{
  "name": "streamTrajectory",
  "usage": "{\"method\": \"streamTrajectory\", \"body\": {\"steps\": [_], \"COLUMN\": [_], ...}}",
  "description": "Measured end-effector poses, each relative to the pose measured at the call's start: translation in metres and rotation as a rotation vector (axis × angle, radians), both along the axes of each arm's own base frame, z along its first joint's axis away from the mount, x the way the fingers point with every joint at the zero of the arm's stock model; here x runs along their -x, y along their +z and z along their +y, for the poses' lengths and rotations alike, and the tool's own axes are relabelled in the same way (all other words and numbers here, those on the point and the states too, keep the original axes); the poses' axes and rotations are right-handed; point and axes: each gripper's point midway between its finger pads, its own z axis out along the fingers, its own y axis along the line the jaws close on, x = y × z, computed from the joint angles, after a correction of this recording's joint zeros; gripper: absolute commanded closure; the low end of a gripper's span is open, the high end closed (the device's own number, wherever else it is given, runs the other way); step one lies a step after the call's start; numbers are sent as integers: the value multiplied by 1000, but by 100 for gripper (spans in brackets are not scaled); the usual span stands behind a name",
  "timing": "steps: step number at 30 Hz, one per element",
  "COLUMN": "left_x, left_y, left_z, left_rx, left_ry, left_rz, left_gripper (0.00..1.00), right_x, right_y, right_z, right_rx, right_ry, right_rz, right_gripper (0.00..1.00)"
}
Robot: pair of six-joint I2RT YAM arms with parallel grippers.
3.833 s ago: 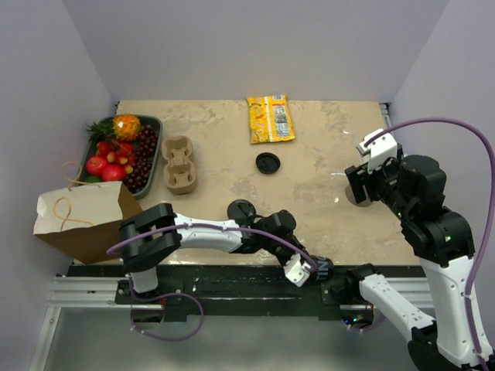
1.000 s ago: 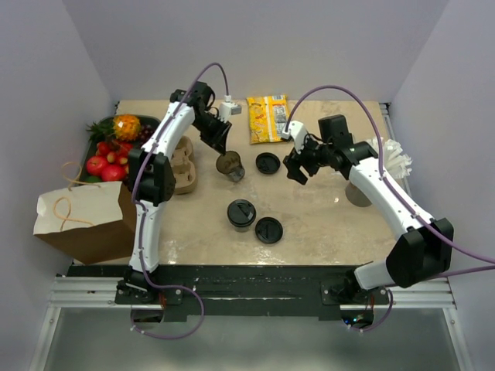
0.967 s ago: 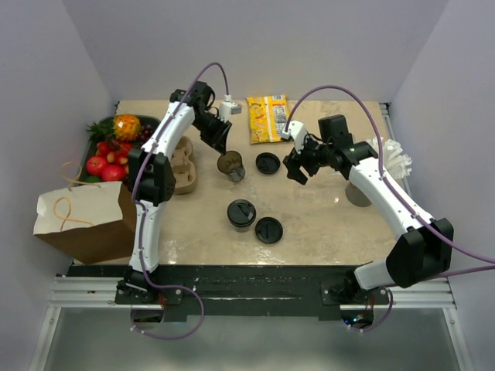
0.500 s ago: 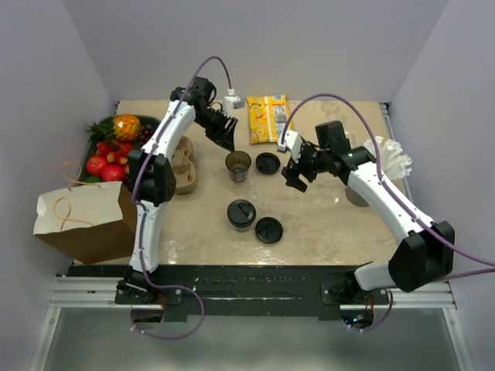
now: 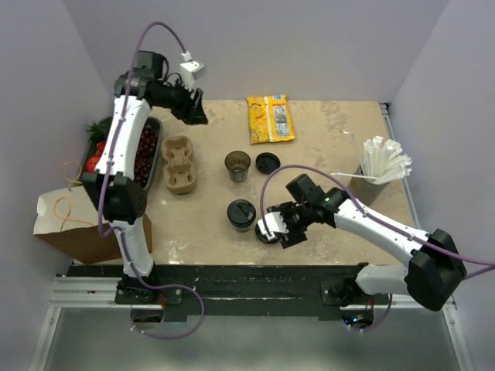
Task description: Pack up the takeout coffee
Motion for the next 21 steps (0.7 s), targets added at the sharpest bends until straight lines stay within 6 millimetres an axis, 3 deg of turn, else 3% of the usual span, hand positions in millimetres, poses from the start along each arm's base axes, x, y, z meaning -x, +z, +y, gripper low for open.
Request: {"method": "streamTrajectory", "body": {"steps": [5, 9, 14, 21], "left_x": [27, 56, 92, 118], "left_y": [64, 91, 107, 117], "left_z": [47, 58, 56, 62], "left_rx": [49, 51, 64, 47], "left_ry": [94, 120, 121, 152], "left_rz": [-142, -215, -266, -302], "left_gripper": [43, 43, 42, 42], "right_x": [30, 30, 23, 20], "right_y": [-26, -37, -58, -75], "right_z": [12, 11, 3, -6], "right_rx": [63, 100, 171, 219], "right_ry": [123, 147, 142, 146], "right_rz": [3, -17, -48, -78], "right_gripper": [31, 33, 41, 51]}}
